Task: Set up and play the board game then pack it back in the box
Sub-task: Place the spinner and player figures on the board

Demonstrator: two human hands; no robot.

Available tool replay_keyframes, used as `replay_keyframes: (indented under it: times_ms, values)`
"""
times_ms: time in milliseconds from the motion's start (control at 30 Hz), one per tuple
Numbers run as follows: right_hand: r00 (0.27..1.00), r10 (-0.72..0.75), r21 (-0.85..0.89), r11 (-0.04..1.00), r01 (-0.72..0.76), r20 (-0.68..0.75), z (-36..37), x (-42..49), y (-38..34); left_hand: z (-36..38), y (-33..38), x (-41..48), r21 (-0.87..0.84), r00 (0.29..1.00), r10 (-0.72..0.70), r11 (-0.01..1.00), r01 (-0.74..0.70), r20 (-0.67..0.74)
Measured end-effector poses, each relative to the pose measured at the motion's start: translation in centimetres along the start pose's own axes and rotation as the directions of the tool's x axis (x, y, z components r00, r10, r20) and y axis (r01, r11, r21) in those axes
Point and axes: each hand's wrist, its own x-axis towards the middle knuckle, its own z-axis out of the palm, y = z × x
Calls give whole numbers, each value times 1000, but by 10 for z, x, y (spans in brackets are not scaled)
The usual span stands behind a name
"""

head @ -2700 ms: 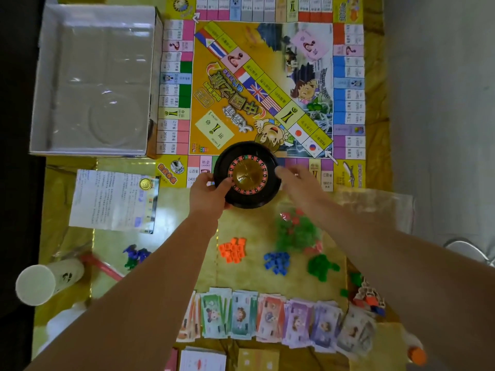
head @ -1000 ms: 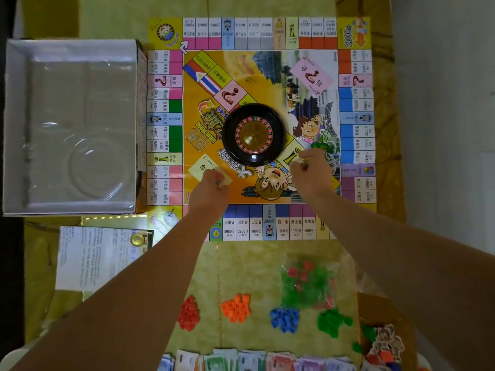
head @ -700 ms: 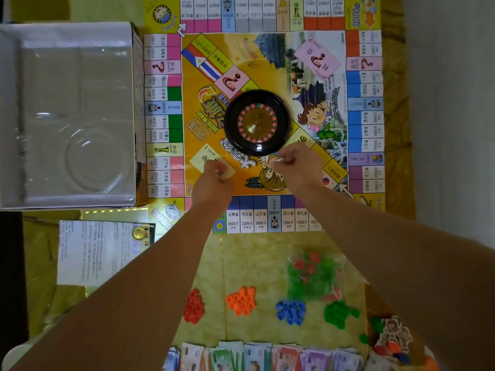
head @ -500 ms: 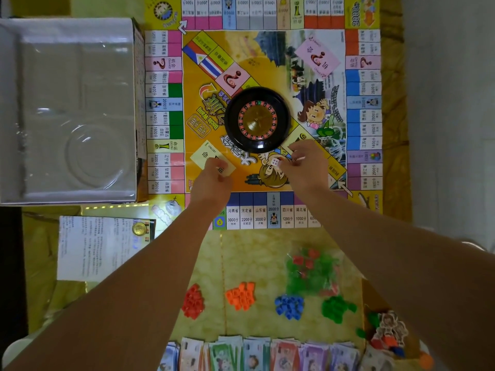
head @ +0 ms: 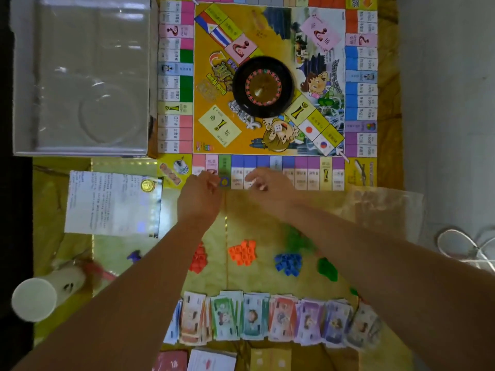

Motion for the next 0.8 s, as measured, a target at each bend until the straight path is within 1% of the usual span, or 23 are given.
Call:
replay_keyframes:
  times_ms: [67, 133, 167, 267, 367, 433, 500, 567, 700, 800]
  values:
    - [998, -12, -192, 981, 24, 64, 22, -4, -1, -4, -17, -13, 27, 1000, -10, 1000, 11, -27]
    - [999, -14, -368, 929, 30, 45, 36, -6, -4, -11, -33, -26, 54, 999, -14, 998, 16, -47]
    - [1000, -9, -399, 917, 16, 21, 38, -6, -4, -14, -38, -31, 53, 999, -11, 999, 13, -50]
    - [1000, -6, -345, 939, 5, -1, 41, -5, -8, -25, -59, -45, 23, 995, 0, 1000, 2, -103]
    - [996, -84, -326, 942, 86, 19, 47, -3, -24, -38, -78, -51, 26, 977, -86, 995, 93, -195]
    - [990, -123, -320, 937, 141, 75, 58, -2, -38, -47, -90, -52, 54, 965, -145, 986, 160, -220]
    - [980, -123, -355, 919, 173, 157, 71, 1, -47, -53, -100, -52, 47, 965, -190, 978, 202, -178]
    - [973, -99, -437, 881, 183, 209, 85, 5, -55, -61, -110, -53, -13, 968, -232, 973, 232, -99]
    - [990, -49, -564, 817, 115, 132, 100, 12, -65, -74, -123, -55, -110, 968, -250, 963, 248, -7]
    - [996, -29, -651, 756, 74, 80, 110, 15, -70, -77, -130, -56, -138, 973, -229, 964, 228, 10]
